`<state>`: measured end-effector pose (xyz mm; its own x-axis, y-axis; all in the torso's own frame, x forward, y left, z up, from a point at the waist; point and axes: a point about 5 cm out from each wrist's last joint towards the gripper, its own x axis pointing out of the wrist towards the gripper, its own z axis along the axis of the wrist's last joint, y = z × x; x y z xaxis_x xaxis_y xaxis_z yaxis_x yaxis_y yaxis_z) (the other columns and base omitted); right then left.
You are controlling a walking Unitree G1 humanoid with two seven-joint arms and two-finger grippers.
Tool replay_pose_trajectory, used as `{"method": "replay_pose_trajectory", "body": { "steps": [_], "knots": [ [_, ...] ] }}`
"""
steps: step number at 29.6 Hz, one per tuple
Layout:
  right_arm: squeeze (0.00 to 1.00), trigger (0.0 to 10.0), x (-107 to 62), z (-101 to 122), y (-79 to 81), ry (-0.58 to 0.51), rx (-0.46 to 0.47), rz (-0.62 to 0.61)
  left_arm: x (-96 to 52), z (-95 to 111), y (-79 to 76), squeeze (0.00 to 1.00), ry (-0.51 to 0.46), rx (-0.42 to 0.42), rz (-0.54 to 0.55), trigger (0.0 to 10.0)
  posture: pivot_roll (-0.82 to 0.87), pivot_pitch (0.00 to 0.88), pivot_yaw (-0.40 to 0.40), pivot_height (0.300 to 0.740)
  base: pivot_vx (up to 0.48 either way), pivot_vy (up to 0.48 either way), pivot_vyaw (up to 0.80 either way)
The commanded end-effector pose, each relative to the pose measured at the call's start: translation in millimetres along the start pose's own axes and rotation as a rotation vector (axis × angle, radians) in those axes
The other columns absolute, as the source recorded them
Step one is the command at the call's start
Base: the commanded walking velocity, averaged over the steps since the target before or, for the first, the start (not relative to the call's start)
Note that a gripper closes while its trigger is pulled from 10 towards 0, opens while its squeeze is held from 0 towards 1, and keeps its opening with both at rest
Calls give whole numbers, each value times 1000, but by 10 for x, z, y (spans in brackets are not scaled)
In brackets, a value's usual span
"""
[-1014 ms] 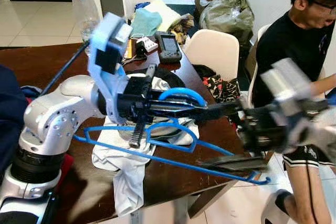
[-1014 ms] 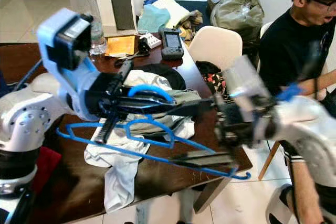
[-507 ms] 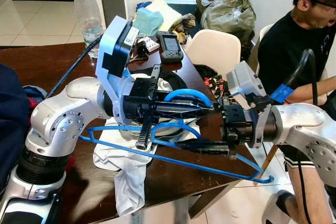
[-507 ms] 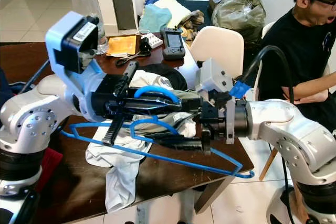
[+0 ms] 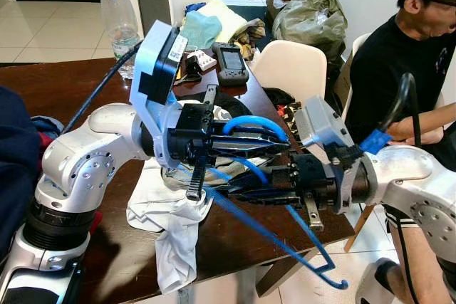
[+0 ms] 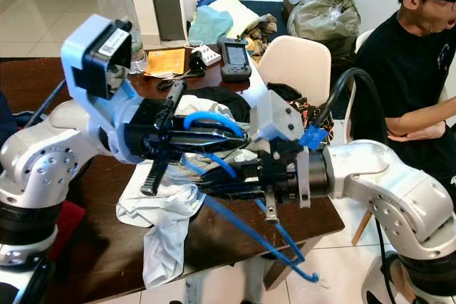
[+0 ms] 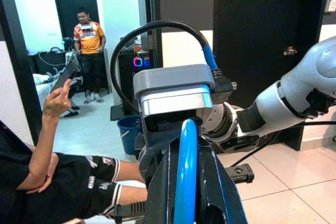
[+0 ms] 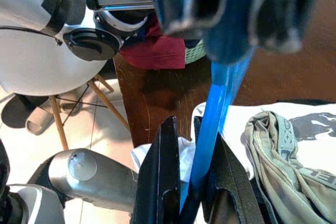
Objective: Hang hanger
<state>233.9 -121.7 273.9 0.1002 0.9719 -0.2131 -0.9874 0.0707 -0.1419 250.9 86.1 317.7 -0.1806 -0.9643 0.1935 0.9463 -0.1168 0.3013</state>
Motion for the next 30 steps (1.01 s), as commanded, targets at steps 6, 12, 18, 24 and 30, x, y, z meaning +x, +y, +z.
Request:
{"method": "replay_pose_trajectory", "body": {
  "steps": [6,12,18,24,30],
  "knots": [
    [0,0,-24,-86,-121,33,36,-118,63,-21,-75,0,-18,-2,-44,10000,95,117,-24,740,0,0,0],
    [0,0,-21,-158,-178,76,34,-182,85,-38,-101,0,-19,-4,-46,10000,95,119,-26,740,0,0,0],
    [1000,10000,-20,-162,-201,72,45,-199,92,-37,-101,0,-21,-2,-44,10000,95,120,-27,740,0,0,0],
    [0,10000,-16,-148,-278,73,52,-252,106,-18,-93,0,-30,5,-36,10000,95,121,-30,740,0,0,0],
    [0,10000,41,-151,-244,77,48,-226,110,-14,-92,0,-35,5,-36,10000,94,119,-30,740,0,0,0]
  ]
}}
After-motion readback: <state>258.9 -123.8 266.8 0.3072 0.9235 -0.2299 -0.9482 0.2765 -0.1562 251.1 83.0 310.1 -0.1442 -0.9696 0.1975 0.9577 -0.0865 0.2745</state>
